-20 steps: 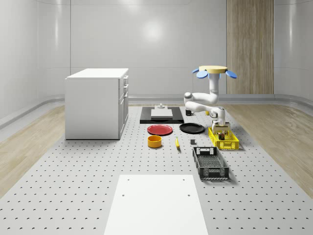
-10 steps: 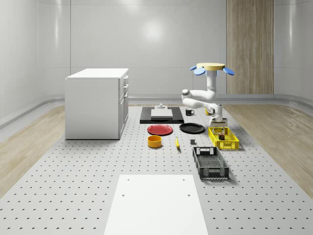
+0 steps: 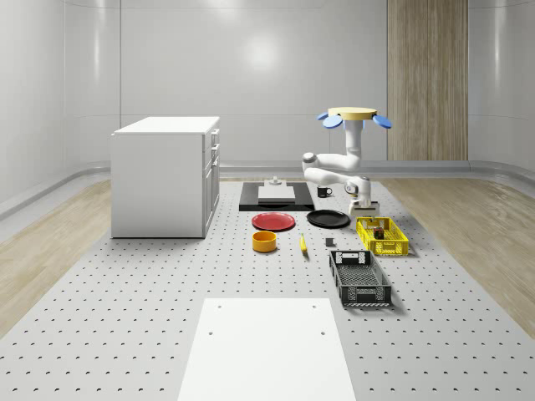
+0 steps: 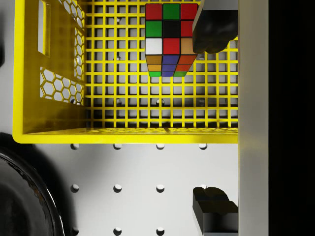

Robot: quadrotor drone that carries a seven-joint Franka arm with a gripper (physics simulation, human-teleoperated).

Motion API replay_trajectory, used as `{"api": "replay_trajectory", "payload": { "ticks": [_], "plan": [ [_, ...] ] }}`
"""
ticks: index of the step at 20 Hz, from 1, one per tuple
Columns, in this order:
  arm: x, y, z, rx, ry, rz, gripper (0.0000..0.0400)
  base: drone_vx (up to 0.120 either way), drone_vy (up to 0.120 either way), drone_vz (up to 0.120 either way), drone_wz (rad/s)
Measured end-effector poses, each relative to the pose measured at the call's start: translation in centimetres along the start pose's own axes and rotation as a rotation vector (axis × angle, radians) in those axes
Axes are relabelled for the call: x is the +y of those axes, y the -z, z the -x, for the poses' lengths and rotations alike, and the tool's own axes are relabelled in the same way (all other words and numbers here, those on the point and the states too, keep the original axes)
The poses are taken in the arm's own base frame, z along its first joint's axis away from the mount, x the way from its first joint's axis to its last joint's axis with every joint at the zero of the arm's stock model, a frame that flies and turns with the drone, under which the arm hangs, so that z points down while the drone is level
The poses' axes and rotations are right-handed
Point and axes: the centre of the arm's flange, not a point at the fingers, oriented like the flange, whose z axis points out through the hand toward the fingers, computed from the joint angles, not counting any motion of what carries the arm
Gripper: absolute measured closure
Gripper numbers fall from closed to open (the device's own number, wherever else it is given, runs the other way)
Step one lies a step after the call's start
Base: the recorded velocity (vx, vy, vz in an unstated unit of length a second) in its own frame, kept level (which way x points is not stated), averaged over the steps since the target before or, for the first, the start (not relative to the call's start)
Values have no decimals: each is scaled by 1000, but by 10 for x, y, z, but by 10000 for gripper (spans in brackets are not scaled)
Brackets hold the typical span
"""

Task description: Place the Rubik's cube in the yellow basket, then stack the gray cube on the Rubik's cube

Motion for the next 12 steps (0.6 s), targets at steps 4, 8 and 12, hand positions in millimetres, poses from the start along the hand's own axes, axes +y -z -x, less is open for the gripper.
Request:
{"api": "replay_trajectory", "payload": {
  "ticks": [4, 8, 12],
  "plan": [
    [0, 0, 0, 0, 0, 0, 0, 0, -120, 0, 0],
    [0, 0, 0, 0, 0, 0, 0, 0, -120, 0, 0],
    [0, 0, 0, 0, 0, 0, 0, 0, -120, 0, 0]
  ]
}}
